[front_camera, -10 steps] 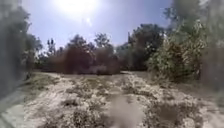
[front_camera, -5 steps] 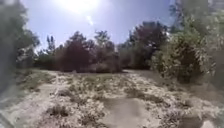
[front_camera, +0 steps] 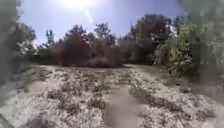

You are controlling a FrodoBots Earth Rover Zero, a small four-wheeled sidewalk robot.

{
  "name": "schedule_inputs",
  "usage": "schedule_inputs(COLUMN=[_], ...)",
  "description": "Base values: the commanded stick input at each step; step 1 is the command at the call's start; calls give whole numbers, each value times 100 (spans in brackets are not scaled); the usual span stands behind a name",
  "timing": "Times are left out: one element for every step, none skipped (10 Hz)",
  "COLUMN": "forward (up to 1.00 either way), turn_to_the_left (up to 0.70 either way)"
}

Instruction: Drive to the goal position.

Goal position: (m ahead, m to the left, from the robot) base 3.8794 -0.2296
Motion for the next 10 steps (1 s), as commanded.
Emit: schedule_inputs(forward=[70,70,70,70,70,70,70,70,70,70], turn_to_the_left=[-35,-35,-35,-35,0,0,0,0,0,0])
